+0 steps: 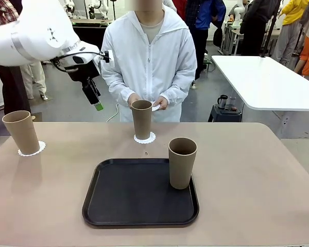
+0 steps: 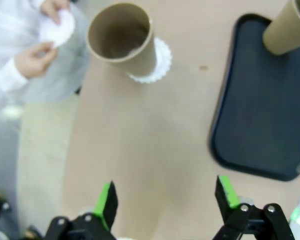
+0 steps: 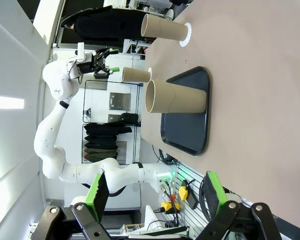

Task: Place coasters on the table and set cups on them.
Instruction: Take one Reusable plastic cup from the Flat Tray and place it on a coaster set by the human.

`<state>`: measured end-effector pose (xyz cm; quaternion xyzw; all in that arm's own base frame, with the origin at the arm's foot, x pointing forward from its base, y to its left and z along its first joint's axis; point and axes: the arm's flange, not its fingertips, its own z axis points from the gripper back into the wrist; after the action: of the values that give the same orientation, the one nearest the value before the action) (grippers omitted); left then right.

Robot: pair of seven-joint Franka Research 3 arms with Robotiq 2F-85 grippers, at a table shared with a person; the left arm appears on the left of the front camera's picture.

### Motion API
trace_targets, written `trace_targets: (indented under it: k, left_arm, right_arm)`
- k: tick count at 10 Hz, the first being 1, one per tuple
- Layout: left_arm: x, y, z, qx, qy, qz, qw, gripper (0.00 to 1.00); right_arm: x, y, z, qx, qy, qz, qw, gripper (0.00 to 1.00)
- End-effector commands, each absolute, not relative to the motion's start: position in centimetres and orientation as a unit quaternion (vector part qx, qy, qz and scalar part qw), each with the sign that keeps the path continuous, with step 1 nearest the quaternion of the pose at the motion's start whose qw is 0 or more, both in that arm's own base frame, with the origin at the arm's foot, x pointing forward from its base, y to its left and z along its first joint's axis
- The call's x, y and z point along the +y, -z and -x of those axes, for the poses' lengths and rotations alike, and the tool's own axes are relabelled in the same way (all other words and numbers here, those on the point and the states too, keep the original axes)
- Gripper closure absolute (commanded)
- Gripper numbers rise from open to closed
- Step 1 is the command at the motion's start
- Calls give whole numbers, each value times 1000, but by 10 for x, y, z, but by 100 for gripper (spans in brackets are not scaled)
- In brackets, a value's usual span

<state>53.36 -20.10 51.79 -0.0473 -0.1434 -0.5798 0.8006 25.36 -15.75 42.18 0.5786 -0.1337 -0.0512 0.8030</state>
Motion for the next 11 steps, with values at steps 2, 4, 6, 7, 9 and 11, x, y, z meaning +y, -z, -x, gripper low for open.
trace_targets:
  k: [2,4,6,7,9,11]
  left_arm:
    - [-206,-531,-531,-154,553,23,818,0]
    - [-203,-527,-527,-138,568,44,810,0]
    - [-203,-527,-527,-138,568,44,810,0]
    - [-203,-527,-527,-138,568,44,810,0]
    - [-203,-527,-527,-138,568,44,810,0]
    - [-203,-527,-527,-138,568,44,810,0]
  right_arm:
    - [-158,-423,-254,-136,50,-584,799,0]
    - [-158,-423,-254,-136,50,-584,799,0]
    - [-158,-423,-254,-136,50,-584,799,0]
    - [-158,-423,-254,-136,50,-584,799,0]
    - [-158,-423,-254,-136,50,-584,799,0]
    - [-158,-423,-254,-136,50,-584,799,0]
